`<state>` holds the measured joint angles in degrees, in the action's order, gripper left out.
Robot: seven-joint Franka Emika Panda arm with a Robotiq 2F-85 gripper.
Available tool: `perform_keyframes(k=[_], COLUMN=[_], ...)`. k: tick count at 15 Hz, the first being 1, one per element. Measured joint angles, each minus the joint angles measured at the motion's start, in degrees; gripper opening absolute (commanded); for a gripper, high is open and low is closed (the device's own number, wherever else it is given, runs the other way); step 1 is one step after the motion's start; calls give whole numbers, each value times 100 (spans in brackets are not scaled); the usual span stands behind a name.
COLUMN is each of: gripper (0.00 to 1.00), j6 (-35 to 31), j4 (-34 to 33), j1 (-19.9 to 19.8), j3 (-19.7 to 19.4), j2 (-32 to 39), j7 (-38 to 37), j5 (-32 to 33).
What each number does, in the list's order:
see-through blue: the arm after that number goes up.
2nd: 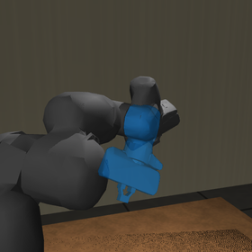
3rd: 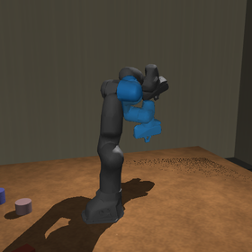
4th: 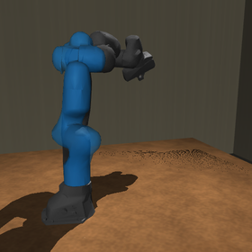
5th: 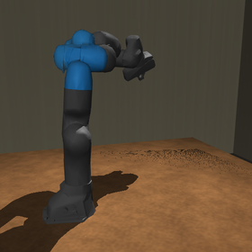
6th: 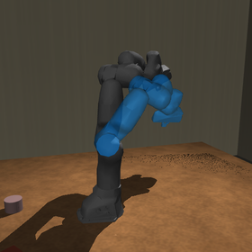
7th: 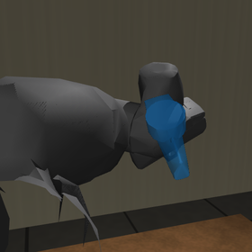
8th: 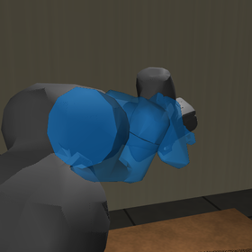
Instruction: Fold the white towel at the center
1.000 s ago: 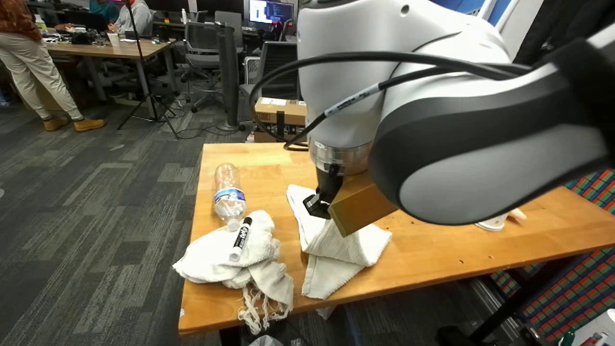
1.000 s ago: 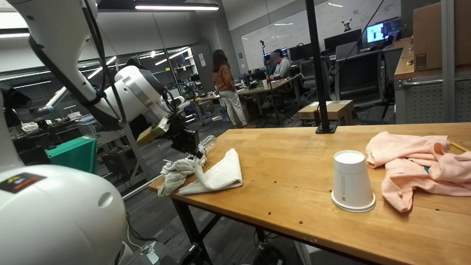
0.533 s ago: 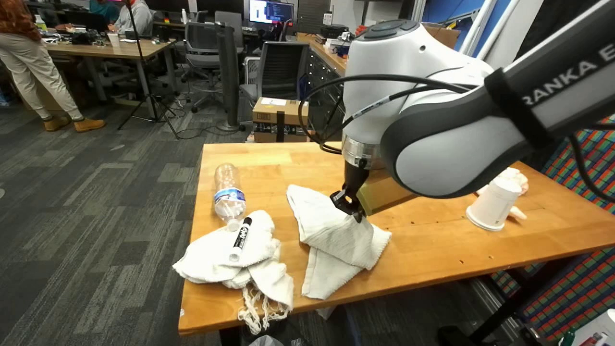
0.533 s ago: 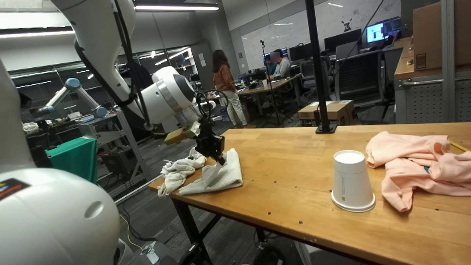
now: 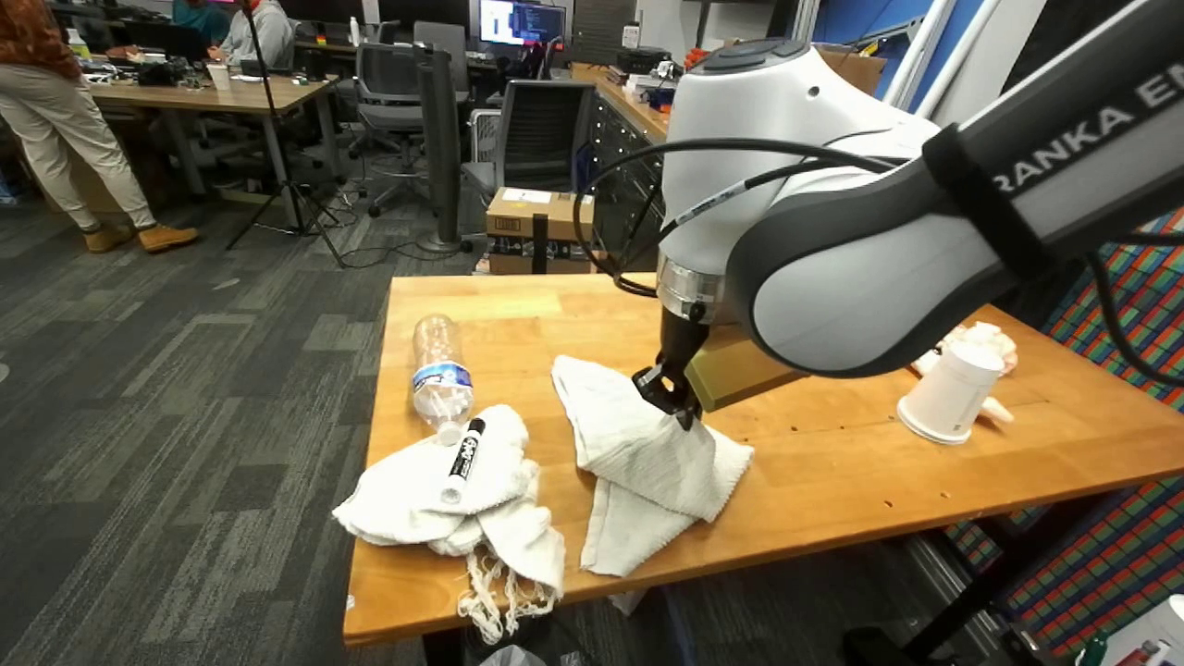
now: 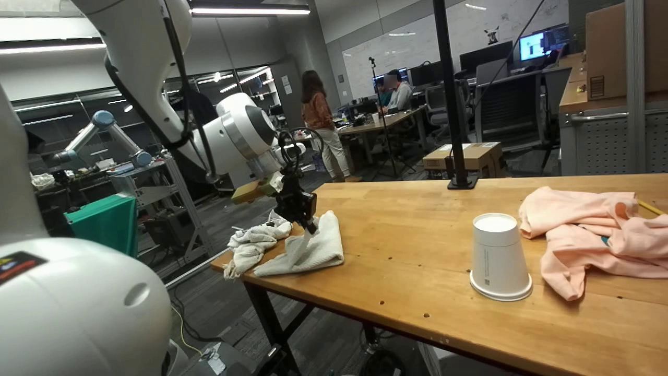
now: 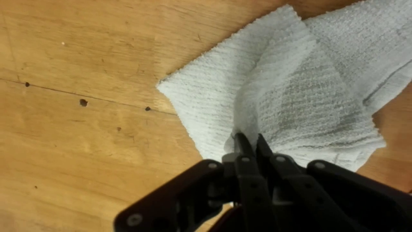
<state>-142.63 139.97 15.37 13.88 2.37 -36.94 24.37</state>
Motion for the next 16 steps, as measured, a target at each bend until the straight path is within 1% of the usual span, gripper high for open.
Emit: perform_keyframes(k=[3,8,11,16], gripper=[2,2,2,2], j6=[328,673,703,703], j4=[33,229,333,468], j1=[218,501,586,657], j3=[269,747,905,1008], j2=[-354,-584,-574,-542], j7=[-55,-74,-75,-74], j5=[-120,-753,-976,-1171])
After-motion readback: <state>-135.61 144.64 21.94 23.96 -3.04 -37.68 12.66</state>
